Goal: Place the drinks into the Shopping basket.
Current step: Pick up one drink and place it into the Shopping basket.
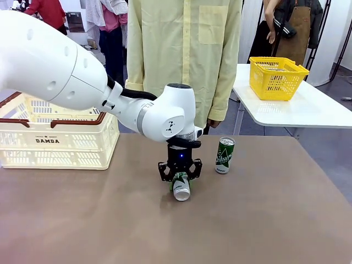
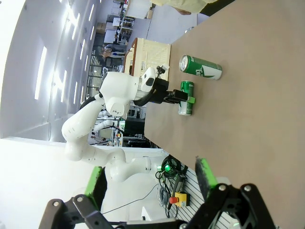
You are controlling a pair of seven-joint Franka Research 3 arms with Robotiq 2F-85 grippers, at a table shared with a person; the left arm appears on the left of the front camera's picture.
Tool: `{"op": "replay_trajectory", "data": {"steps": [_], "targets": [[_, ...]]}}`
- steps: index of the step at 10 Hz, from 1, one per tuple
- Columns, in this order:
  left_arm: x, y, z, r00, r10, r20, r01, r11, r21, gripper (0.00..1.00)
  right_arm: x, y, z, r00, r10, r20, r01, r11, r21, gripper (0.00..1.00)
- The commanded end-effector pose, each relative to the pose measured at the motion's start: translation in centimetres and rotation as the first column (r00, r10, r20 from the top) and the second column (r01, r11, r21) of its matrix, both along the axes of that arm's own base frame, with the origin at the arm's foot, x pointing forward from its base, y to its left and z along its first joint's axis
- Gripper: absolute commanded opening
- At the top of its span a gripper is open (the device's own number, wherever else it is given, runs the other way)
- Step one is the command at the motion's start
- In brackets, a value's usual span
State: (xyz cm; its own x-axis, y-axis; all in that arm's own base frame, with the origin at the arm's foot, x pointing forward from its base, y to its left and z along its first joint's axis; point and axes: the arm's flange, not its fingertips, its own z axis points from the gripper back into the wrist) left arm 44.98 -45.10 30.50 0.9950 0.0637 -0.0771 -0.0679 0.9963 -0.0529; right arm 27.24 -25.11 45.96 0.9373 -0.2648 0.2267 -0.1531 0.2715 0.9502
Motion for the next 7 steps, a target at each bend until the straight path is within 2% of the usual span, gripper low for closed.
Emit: {"op": "replay_trajectory", "data": {"steps": [1,5,7], "targets": [[0.5,0.2,0.1,1.0,-0.007,0.013,0.007,0.999,0.035,0.0,-0.3,0.0,0.1,1.0,0.01,0.014,-0.01,1.0,-0.009,1.0],[0.6,-0.1,0.1,1.0,-0.028,-0.001,0.028,1.0,-0.003,0.0,-0.3,0.0,0.1,1.0,0.01,0.014,-0.01,1.0,-0.009,1.0],[0.3,0.9,2.7,0.999,-0.033,0.024,0.034,0.999,-0.015,0.0,-0.3,0.0,0.1,1.0,0.01,0.014,-0.01,1.0,-0.009,1.0]]}}
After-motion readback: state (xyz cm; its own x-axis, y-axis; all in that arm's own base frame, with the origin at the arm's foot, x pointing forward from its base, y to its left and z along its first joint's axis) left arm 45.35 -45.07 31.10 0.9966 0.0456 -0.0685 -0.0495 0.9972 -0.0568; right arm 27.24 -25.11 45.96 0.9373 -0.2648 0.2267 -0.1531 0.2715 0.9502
